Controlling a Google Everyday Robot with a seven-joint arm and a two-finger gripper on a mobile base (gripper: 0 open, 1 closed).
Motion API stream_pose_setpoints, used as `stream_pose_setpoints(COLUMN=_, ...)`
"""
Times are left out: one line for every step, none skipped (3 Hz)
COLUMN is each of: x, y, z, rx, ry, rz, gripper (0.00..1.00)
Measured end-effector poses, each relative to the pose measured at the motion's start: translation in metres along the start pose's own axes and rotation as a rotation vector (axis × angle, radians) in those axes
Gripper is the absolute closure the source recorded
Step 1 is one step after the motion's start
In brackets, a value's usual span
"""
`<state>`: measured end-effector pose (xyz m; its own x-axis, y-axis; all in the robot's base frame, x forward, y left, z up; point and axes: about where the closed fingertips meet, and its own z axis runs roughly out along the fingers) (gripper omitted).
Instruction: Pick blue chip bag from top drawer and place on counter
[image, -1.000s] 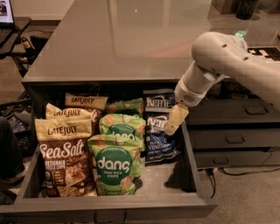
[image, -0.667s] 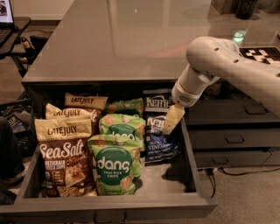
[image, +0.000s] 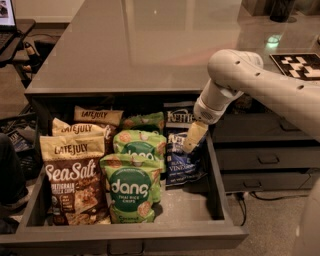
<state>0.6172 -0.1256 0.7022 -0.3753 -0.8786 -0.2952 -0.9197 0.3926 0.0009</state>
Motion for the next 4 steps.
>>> stream_pose_setpoints(x=0.002, y=-0.005, z=0.01, rx=-0.01, ry=0.012, rz=0.016, gripper=0.1)
stream_pose_setpoints(x=0.007, y=-0.006, z=0.022, rx=-0.036, ry=0.024, rz=0.033, gripper=0.14)
stream_pose_setpoints(x=0.01, y=-0.002, z=0.031, rx=-0.072, ry=0.021, rz=0.02, gripper=0.32)
stream_pose_setpoints(x=0.01, y=-0.002, z=0.031, rx=-0.073, ry=0.021, rz=0.02, gripper=0.55)
